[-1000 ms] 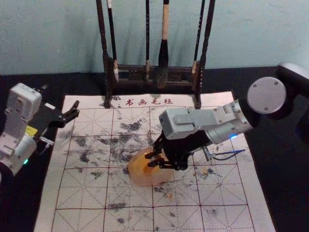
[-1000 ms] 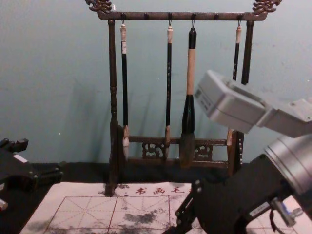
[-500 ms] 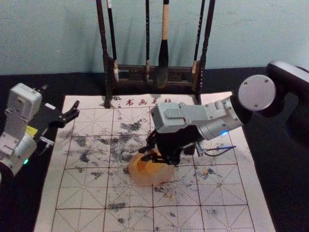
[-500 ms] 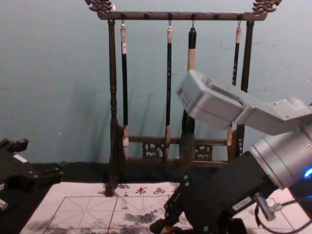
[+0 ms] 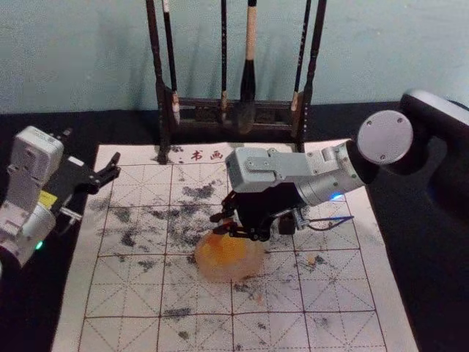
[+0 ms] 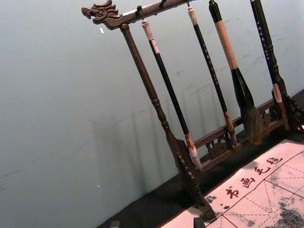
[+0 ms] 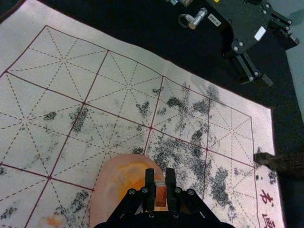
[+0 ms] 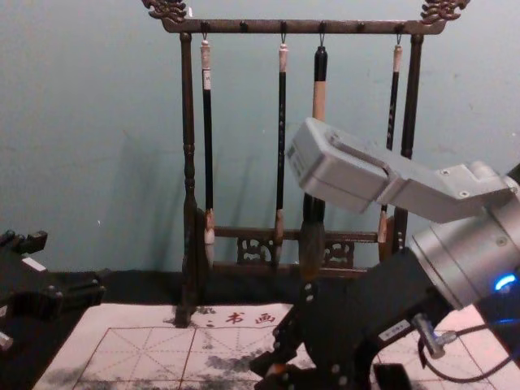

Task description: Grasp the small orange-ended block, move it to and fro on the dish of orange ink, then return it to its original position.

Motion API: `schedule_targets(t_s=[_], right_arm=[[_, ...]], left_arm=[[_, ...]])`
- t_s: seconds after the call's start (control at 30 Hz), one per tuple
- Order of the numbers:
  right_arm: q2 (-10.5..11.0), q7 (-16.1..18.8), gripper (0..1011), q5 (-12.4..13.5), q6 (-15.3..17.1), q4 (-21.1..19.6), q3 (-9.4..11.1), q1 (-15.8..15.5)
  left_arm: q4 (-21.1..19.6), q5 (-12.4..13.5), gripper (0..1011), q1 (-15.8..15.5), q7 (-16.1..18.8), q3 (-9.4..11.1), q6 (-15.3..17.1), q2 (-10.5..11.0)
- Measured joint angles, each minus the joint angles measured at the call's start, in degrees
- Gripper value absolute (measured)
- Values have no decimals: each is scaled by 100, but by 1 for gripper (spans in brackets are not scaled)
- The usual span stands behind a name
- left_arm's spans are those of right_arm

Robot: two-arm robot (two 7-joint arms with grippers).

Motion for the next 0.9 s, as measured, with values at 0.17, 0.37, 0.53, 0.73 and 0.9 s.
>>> schedule_targets(t_s=[0.17, 0.37, 0.53, 0.73, 0.9], right_arm=[[1, -16, 136, -28, 9, 19, 22, 0], [40, -29, 135, -52, 25, 10, 63, -10], [87, -31, 135, -62, 44, -27, 89, -22], [157, -23, 136, -74, 45, -88, 115, -46], [226, -22, 135, -92, 50, -162, 133, -75]], left_arm=[[0, 0, 1001, 0, 0, 0, 0, 0], [0, 0, 1001, 0, 0, 0, 0, 0], [0, 0, 1001, 0, 0, 0, 0, 0], [0, 0, 1001, 0, 0, 0, 0, 0], [0, 0, 1001, 0, 0, 0, 0, 0]])
